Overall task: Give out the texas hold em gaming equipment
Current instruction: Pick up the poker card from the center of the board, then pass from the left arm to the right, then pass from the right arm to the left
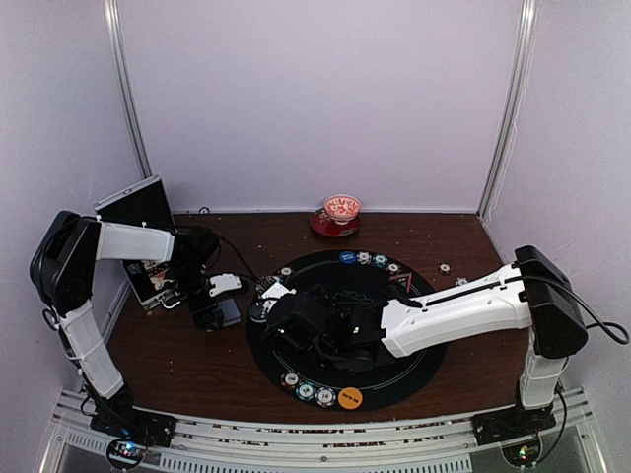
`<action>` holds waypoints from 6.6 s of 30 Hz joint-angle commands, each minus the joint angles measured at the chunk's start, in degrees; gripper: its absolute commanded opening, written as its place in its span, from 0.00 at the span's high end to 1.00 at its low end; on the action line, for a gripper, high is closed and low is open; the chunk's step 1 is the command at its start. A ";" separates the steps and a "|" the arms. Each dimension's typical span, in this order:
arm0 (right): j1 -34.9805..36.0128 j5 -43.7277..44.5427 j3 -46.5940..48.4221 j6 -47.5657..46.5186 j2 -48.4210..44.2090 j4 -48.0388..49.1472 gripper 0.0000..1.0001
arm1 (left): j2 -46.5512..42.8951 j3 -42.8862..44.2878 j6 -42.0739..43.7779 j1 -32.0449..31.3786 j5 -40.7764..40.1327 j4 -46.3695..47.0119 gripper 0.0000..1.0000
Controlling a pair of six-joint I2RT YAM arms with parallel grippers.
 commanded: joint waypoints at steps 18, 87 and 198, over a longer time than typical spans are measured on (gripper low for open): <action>-2.40 -15.23 -1.89 13.94 -0.24 3.29 0.00 | -1.22 -4.14 -2.58 -1.36 1.13 2.96 0.47; -15.74 -58.03 11.03 67.47 32.70 45.78 0.37 | -16.94 -11.81 -2.64 -1.51 11.52 4.65 0.40; -14.64 -61.40 4.29 77.36 28.20 67.58 1.00 | -21.60 -20.28 0.58 -3.25 20.15 15.20 0.02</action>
